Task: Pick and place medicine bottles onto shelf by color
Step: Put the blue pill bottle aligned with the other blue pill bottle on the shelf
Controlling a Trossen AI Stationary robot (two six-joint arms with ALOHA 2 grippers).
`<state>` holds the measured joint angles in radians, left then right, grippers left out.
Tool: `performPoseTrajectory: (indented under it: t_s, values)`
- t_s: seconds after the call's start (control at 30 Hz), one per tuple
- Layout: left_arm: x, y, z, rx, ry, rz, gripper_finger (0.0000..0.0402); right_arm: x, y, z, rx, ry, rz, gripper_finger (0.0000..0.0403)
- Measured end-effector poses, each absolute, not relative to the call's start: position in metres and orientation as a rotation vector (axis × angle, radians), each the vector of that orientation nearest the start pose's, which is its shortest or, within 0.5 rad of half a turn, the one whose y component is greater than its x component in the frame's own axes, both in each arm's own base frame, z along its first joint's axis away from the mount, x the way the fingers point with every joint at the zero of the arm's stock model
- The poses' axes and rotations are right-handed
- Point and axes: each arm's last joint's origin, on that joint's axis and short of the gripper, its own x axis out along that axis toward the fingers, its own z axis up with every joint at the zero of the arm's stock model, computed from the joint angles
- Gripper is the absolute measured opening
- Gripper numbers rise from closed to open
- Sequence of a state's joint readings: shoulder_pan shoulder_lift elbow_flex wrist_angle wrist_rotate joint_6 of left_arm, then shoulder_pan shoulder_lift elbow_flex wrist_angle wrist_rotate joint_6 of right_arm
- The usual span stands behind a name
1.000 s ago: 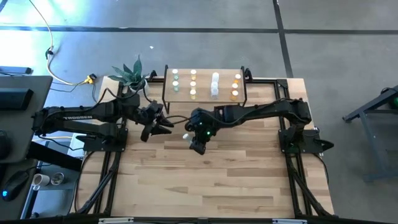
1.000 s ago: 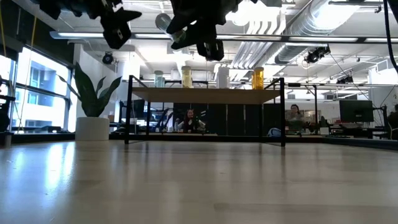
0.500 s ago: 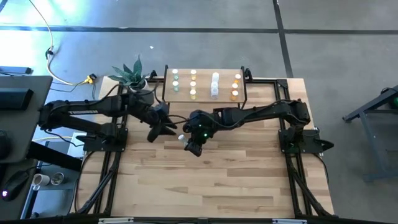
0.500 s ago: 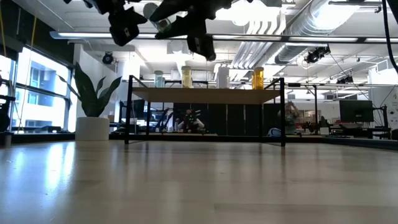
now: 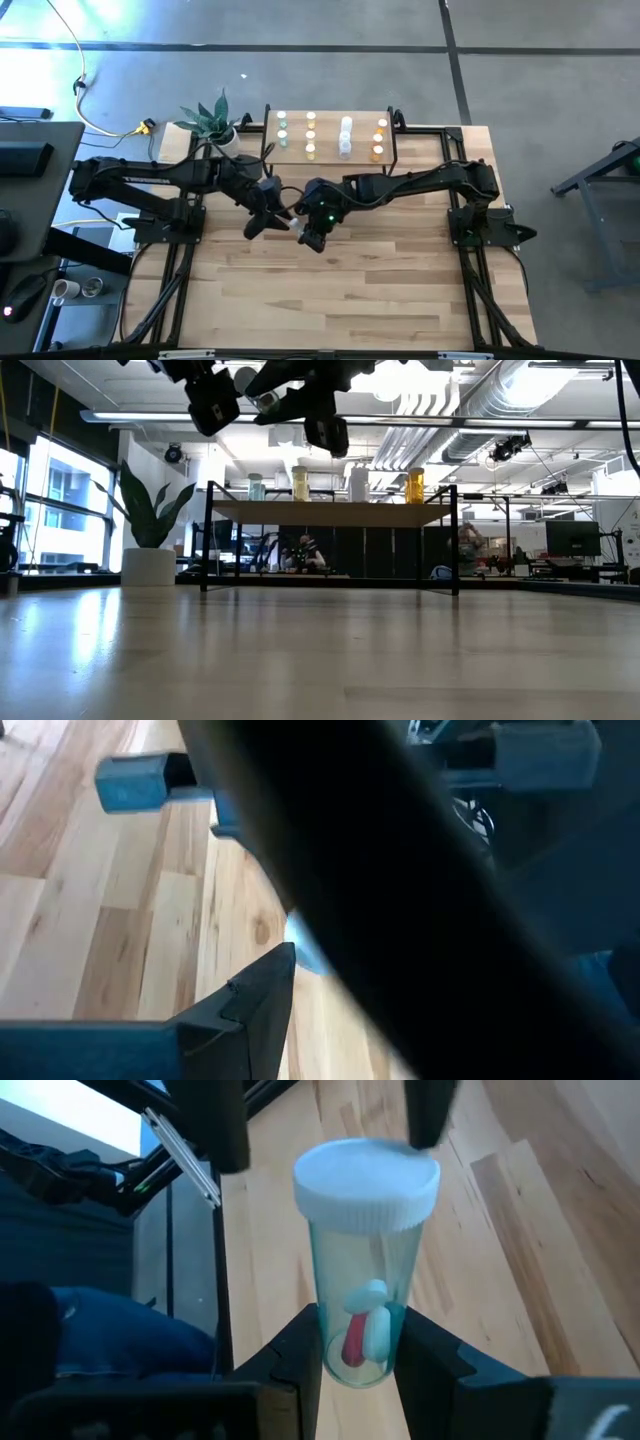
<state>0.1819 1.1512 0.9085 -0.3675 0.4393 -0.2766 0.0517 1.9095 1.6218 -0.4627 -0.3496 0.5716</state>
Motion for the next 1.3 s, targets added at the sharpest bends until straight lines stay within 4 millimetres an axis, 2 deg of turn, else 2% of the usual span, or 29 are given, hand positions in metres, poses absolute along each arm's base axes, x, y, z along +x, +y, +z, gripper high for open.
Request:
performPoseTrajectory:
  t_s: [0.37, 0.67, 1.07, 1.3]
  values:
    - [0.253, 0.034, 0.281, -0.488, 0.622, -0.16, 0.0168, 0.428, 0.033, 0.276, 0.657, 0.844, 0.167, 0.0087]
    - [0.256, 0.034, 0.282, -0.485, 0.605, -0.167, 0.0167, 0.427, 0.033, 0.276, 0.661, 0.846, 0.17, 0.0087]
    - [0.255, 0.033, 0.282, -0.496, 0.608, -0.206, 0.011, 0.428, 0.034, 0.277, 0.668, 0.839, 0.173, 0.0087]
    - [0.255, 0.033, 0.282, -0.496, 0.606, -0.21, 0.0116, 0.429, 0.034, 0.278, 0.664, 0.829, 0.168, 0.0087]
